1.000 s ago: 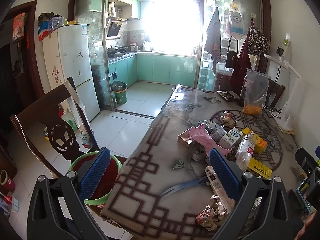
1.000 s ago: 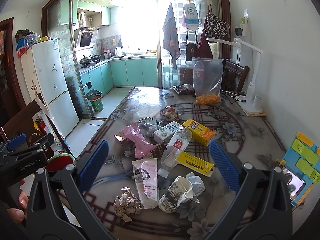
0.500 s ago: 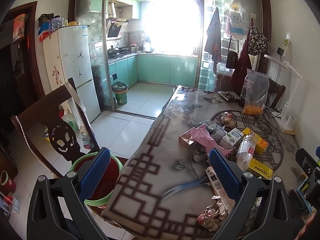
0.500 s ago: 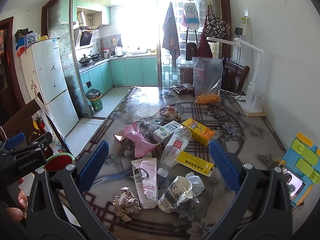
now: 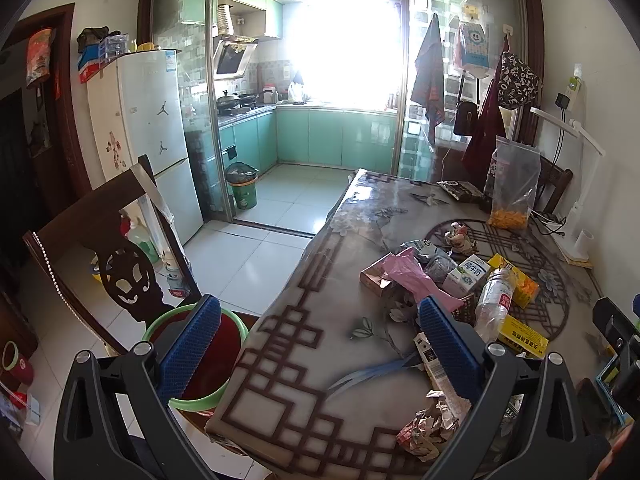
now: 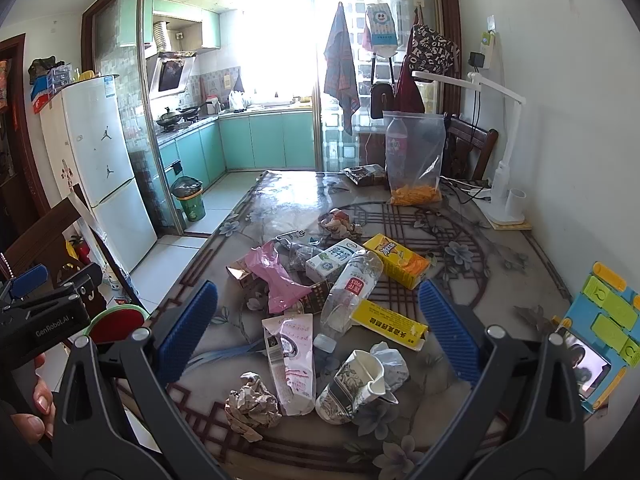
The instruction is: Collect trash
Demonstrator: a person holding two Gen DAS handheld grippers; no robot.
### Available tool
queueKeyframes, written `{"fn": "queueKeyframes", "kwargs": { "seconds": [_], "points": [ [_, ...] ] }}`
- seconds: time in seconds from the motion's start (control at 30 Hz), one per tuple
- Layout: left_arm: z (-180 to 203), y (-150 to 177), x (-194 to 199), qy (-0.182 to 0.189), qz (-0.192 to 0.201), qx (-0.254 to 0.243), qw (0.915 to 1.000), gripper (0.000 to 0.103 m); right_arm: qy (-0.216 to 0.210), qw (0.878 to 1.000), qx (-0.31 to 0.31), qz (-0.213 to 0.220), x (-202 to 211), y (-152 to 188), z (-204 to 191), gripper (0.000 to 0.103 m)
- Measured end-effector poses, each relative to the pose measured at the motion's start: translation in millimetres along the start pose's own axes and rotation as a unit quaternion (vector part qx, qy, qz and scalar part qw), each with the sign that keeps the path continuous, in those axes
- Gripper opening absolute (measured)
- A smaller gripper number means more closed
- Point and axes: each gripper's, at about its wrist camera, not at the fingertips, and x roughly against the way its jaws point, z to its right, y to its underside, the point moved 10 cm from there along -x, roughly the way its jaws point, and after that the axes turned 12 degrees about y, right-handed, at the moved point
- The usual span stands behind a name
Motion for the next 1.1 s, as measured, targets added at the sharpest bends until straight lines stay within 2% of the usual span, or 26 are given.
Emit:
{"fn": "queueKeyframes", "kwargs": {
  "seconds": [0.57, 0.67, 0.73, 0.83, 0.93, 1.03, 1.1],
  "points": [
    [-1, 1, 1, 0.002, -0.002, -0.002, 1.0, 0.095, 0.002, 1.0, -0.001, -0.005, -1, 0, 2, 0.099],
    [5, 2, -2, 0.023, -0.007, -0.012, 0.9996, 0.095, 0.003, 1.0, 0.001, -0.005, -2, -1, 3, 0.099],
    [16, 8, -9, 0.047, -0.024, -0.037, 0.9979, 0.095, 0.01, 1.0, 0.007, -0.006, -4, -1, 9, 0.099],
    [37, 44, -30, 0.097, -0.089, -0.077, 0.9883, 0.095, 0.039, 0.999, 0.003, -0.009, -10, -1, 30, 0.099],
    [60, 94, -60, 0.141, -0.165, -0.096, 0.9714, 0.095, 0.044, 0.998, -0.026, -0.022, -17, 2, 51, 0.099],
    [78, 132, -85, 0.165, -0.213, -0.099, 0.9578, 0.094, 0.036, 0.998, -0.022, -0.038, -24, 10, 58, 0.099],
    [91, 150, -97, 0.181, -0.232, -0.099, 0.9506, 0.089, 0.022, 0.998, -0.009, -0.051, -30, 19, 57, 0.099]
  ]
}}
